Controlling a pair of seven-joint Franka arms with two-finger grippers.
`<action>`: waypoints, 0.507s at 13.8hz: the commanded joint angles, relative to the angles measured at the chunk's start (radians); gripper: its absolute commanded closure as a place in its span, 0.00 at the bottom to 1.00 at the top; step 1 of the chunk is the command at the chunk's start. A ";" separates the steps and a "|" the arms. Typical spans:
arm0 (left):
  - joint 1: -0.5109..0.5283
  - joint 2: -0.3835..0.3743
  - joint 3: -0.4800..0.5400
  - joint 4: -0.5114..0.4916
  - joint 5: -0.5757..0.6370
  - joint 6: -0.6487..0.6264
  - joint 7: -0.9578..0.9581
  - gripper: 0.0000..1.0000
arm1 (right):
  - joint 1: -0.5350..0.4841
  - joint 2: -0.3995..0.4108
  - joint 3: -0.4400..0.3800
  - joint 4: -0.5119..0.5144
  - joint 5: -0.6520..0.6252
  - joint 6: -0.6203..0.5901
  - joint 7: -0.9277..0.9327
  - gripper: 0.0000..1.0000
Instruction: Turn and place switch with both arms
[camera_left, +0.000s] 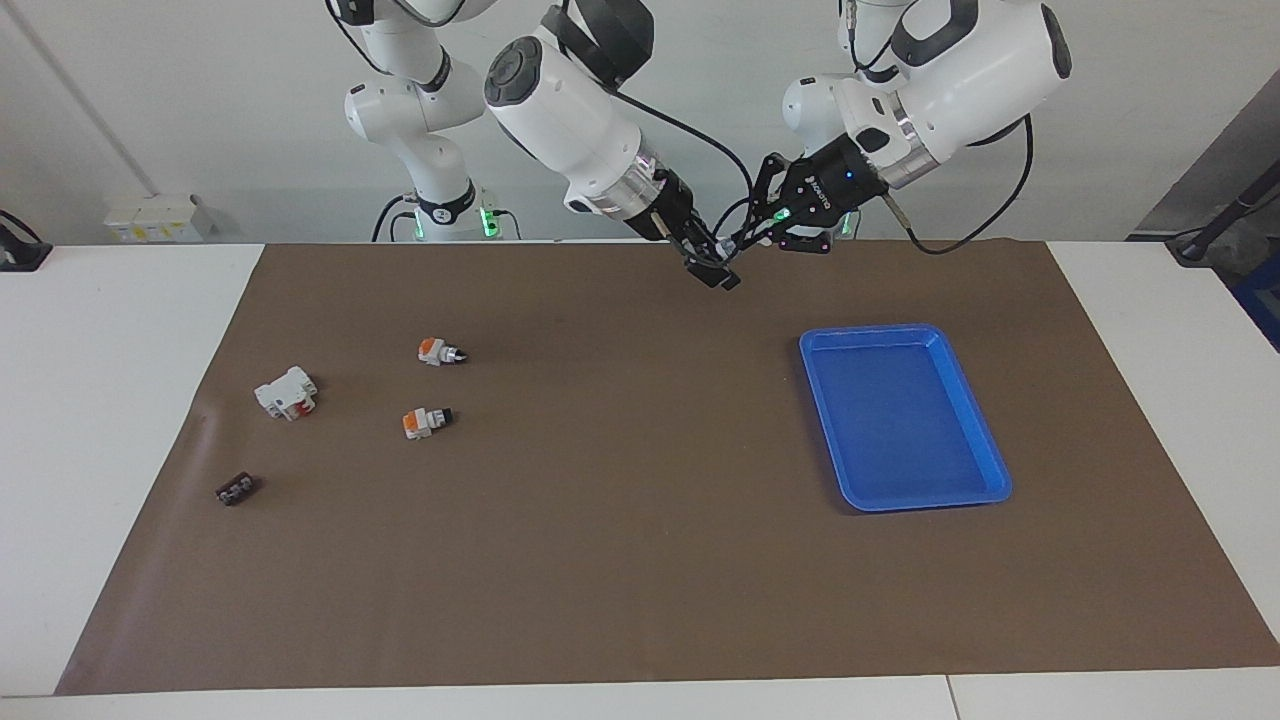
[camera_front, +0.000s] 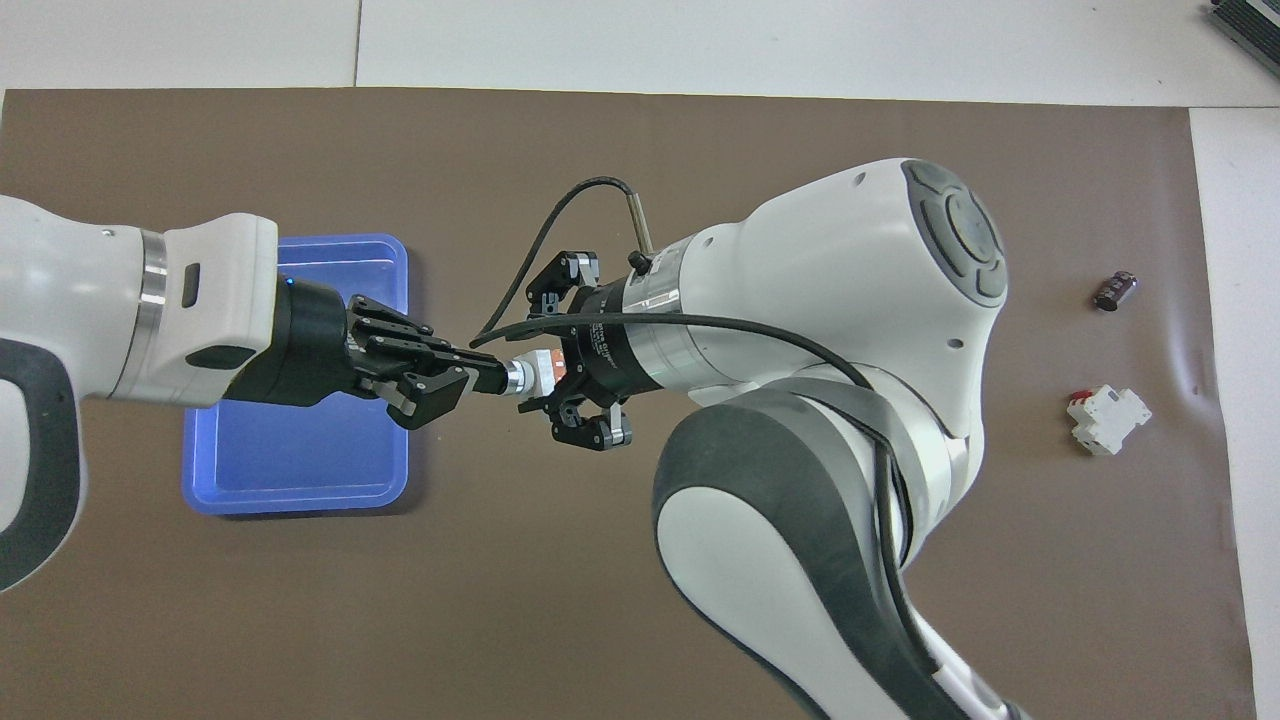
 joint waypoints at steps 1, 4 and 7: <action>0.001 -0.034 0.008 -0.042 0.151 -0.056 -0.010 1.00 | -0.014 -0.028 -0.006 0.011 -0.031 0.034 -0.036 0.00; 0.049 -0.037 0.008 -0.065 0.327 -0.053 -0.015 1.00 | -0.034 -0.094 -0.006 -0.030 -0.150 -0.028 -0.106 0.00; 0.157 -0.050 0.008 -0.111 0.470 -0.024 -0.019 1.00 | -0.043 -0.140 -0.006 -0.036 -0.398 -0.189 -0.294 0.00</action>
